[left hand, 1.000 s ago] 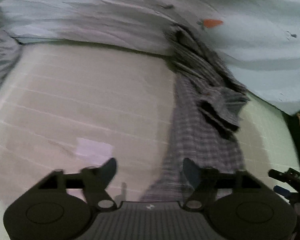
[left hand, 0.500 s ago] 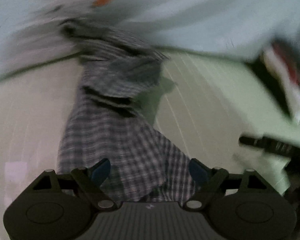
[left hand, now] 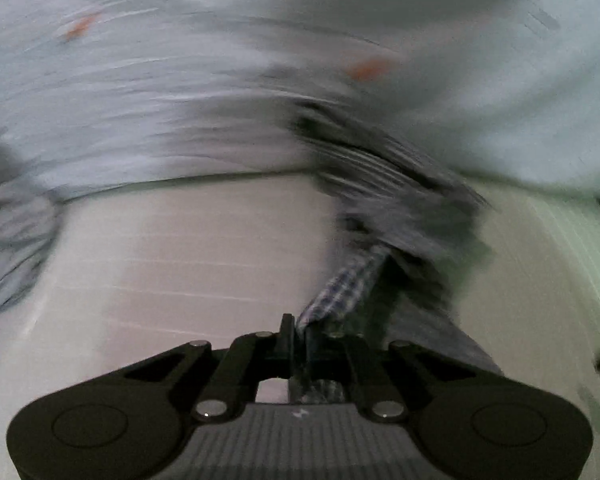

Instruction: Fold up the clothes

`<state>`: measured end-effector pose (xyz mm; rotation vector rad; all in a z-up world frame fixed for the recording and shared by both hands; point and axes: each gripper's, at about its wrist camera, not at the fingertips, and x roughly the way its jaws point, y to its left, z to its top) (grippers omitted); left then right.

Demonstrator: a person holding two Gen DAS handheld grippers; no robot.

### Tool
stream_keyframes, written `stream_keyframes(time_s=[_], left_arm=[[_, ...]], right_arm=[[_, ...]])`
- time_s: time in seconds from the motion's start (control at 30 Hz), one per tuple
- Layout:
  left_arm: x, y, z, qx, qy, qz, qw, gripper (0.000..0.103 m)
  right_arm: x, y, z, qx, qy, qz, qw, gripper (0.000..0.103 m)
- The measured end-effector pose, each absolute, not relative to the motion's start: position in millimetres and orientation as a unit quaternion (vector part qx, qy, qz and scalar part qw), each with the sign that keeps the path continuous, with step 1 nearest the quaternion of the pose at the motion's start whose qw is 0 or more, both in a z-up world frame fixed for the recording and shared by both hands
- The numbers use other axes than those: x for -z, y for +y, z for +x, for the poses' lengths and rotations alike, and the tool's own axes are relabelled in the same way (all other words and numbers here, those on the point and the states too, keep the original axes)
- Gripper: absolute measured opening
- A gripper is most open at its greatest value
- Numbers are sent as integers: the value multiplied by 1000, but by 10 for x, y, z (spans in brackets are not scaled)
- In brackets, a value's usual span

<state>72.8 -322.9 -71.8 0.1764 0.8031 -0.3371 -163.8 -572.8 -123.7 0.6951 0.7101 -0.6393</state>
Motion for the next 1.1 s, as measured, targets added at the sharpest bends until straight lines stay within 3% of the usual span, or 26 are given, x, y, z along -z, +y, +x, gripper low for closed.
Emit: stream_keyframes(time_s=[0.43,0.57,0.87,1.1], left_arm=[[997,-2005,1148,83,451,-17,889,6],[1111,-1842,1245,72,467,-26,881,6],[1229,-1577,1395,69,487,-76,867,6],[1056,-1697,1497,84,469,-107,873,5]], right_arm=[[1058,-5347,-1045,243,316,329,856,85],[1024,-5285,-654,212,312,332,864,80],[1063,-5121,156,160,347,317,868,79],[1059,-5381,-209,209,335,331,857,78]])
